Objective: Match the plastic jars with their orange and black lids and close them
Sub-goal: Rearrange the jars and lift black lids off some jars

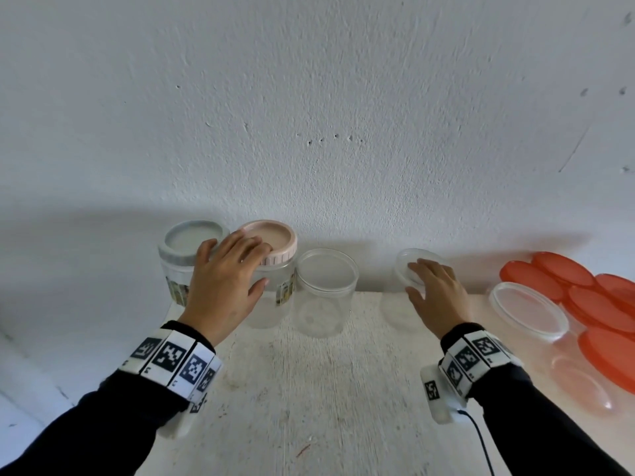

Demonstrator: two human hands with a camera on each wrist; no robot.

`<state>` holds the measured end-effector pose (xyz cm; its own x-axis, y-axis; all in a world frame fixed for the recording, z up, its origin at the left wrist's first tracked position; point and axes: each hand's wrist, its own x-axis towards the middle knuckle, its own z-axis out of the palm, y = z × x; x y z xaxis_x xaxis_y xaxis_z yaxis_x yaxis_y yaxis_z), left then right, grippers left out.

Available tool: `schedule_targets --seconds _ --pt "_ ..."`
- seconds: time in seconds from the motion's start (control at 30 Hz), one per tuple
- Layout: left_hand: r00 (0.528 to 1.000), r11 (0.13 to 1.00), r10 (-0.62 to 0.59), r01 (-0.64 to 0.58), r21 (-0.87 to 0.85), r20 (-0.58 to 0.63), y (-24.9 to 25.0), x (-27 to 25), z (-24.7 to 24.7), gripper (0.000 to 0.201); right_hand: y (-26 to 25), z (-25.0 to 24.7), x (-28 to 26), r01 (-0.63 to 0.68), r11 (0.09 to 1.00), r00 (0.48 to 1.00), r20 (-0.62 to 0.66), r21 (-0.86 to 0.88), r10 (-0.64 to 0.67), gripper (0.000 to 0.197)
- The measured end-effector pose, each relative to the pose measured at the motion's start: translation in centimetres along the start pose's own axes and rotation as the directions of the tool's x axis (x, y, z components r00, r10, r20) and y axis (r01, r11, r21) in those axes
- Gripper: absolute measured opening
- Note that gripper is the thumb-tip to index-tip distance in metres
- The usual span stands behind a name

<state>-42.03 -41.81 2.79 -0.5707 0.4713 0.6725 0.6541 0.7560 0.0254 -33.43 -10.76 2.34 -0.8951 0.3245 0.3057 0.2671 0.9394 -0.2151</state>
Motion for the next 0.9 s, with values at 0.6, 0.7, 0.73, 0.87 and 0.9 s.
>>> schedule_targets --seconds 0.6,0.7,0.73,0.87,0.9 --pt "0.999 1.000 -0.010 0.011 -0.002 0.043 0.1 0.1 -0.5 0.049 -3.7 1.2 -1.0 0.186 0.972 0.982 -0.005 0.141 -0.187 0.049" --pt "0.996 1.000 -0.018 0.017 0.008 0.086 0.3 0.2 -0.9 0.050 -2.6 0.8 -2.0 0.161 0.974 0.985 -0.089 0.158 -0.149 0.048" --pt "0.994 1.000 -0.020 0.019 0.016 0.105 0.3 0.2 -1.0 0.052 -2.0 0.5 -2.3 0.132 0.980 0.988 -0.100 0.151 -0.117 0.048" --pt "0.991 0.999 -0.001 -0.004 0.043 0.137 0.6 0.1 -1.5 0.064 2.0 -1.2 -4.0 -0.014 0.998 0.994 -0.106 0.066 0.021 0.050" --pt "0.991 0.999 0.006 -0.011 0.040 0.131 0.8 0.0 -1.7 0.065 3.2 -1.8 -4.4 -0.055 0.997 0.992 -0.113 0.046 0.060 0.051"
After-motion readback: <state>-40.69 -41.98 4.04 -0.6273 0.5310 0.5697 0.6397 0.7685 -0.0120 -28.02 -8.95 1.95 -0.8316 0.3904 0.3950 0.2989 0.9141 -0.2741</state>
